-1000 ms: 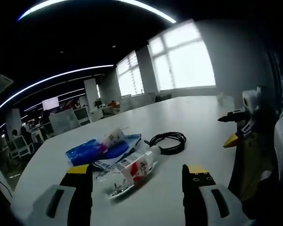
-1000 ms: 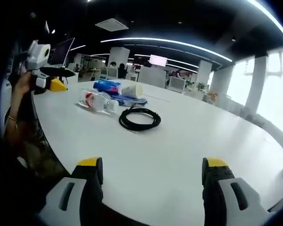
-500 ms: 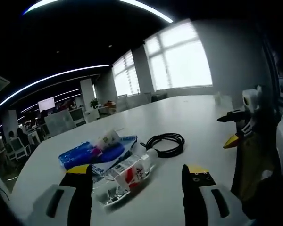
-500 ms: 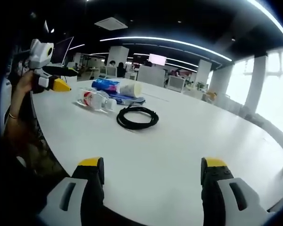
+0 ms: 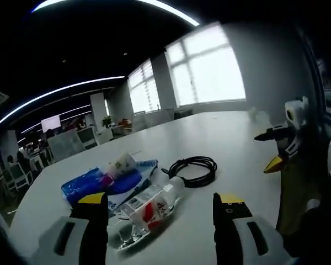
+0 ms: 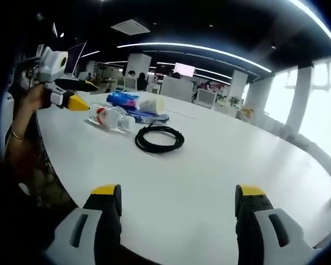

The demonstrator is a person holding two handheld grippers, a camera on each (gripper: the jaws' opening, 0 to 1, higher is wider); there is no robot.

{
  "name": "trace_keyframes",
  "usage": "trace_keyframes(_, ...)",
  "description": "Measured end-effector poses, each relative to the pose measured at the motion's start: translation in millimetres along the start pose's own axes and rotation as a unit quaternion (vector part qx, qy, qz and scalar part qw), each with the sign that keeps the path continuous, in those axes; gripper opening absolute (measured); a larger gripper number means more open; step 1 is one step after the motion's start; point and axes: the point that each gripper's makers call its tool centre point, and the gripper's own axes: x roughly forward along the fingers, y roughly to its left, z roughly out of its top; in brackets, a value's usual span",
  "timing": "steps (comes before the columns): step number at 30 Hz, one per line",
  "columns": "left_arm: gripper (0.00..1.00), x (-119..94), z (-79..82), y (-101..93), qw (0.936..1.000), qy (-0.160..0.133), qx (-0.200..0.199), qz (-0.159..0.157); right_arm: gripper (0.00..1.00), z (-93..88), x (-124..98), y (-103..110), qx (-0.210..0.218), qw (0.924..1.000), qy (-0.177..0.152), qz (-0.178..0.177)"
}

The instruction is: Arrange the tabletop items into an orderly group along one side of the table until the central work area is clear of visible clutter.

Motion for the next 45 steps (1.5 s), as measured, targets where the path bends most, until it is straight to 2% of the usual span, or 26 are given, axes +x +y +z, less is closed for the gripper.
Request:
trace_keyframes(4, 0.77, 3.3, -1.6, -5.7, 0.9998, 0.0, -0.008, -0.02, 0.81, -1.6, -0.1, -0.9, 0.002, 1.0, 0.003, -0.001)
trace_keyframes(10, 0.77, 11.0, -5.8, -7.6, 0.9997, 0.011, -0.003, -0.021, 0.81, -3.1, 0.6, -0.2, 0.001, 1.0, 0.006, 0.0)
trace_keyframes(13, 0.77, 17.0, -3.6, -7.4, 0.9997, -0.004, 0.002, -0.026, 0.81, -3.4, 1.5, -0.5, 0.005, 1.0, 0.005, 0.0)
trace_keyframes(16, 0.76, 21.5, -8.2, -9.9, 0.9994, 0.004, 0.001, -0.035, 0.81, -5.2, 1.8, 0.4, 0.009, 0.9999, 0.006, 0.001)
trace_keyframes(25, 0.76, 31.3, -10.6, -10.0, 0.9995, 0.009, 0.016, -0.027, 0.81, -9.3, 2.6, -2.6, 0.015, 0.9998, 0.011, -0.003)
trace_keyframes(30, 0.76, 35.5, -12.0, -7.6, 0.9989, 0.02, 0.039, -0.019, 0.81, -10.5, 2.4, -3.8, 0.017, 0.9998, 0.011, -0.005)
trace_keyframes(36, 0.76, 39.2, -10.1, -9.2, 0.9981, 0.019, 0.054, -0.023, 0.8, -13.7, 1.4, -6.9, 0.021, 0.9996, 0.015, -0.009)
trace_keyframes(39, 0.76, 42.8, -9.3, -5.7, 0.9967, 0.02, 0.078, -0.007, 0.8, -13.6, 1.0, -7.1, 0.021, 0.9996, 0.014, -0.009)
trace_keyframes(42, 0.75, 45.4, -12.7, -4.6, 0.9948, 0.034, 0.096, 0.001, 0.8, -12.7, 0.4, -6.5, 0.018, 0.9997, 0.013, -0.008)
trace_keyframes(45, 0.73, 47.3, -6.8, -2.7, 0.9925, 0.02, 0.12, 0.013, 0.8, -13.6, -0.3, -7.3, 0.02, 0.9996, 0.014, -0.01)
